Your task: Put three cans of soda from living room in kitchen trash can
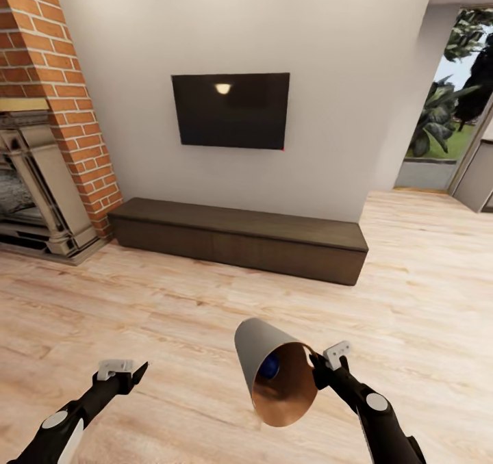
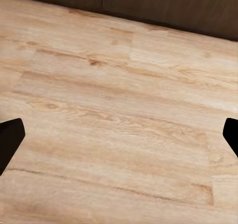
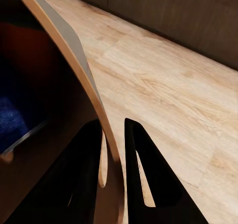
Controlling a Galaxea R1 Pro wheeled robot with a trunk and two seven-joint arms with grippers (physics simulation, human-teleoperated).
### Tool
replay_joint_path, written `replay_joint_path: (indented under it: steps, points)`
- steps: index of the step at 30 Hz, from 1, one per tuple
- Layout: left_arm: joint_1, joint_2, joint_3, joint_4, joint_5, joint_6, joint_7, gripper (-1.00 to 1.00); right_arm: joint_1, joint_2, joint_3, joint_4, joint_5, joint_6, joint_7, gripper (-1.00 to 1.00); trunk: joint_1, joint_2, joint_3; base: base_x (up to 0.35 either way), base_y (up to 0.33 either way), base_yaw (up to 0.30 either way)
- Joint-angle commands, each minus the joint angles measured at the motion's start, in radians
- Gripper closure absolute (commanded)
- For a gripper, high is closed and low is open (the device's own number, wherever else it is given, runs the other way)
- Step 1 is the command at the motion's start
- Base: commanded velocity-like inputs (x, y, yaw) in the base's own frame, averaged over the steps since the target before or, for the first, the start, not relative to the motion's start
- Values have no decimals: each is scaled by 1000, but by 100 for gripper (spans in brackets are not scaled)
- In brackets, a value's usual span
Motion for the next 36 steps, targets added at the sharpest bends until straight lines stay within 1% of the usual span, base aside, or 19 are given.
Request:
replay_joint_path:
  steps: [1,26,36]
  points:
    - [0,0,0,0,0,-1,0,-100,0,0,0,-1,-12,1,5,100,0,0,1,0,3,242]
    - [0,-2,0,0,-1,-7,1,-100,0,1,1,0,-12,1,2,100,0,0,15,0,0,242]
    - [0,-3,-2,0,-6,-13,1,-100,-1,2,1,0,-12,1,1,100,0,0,21,0,0,242]
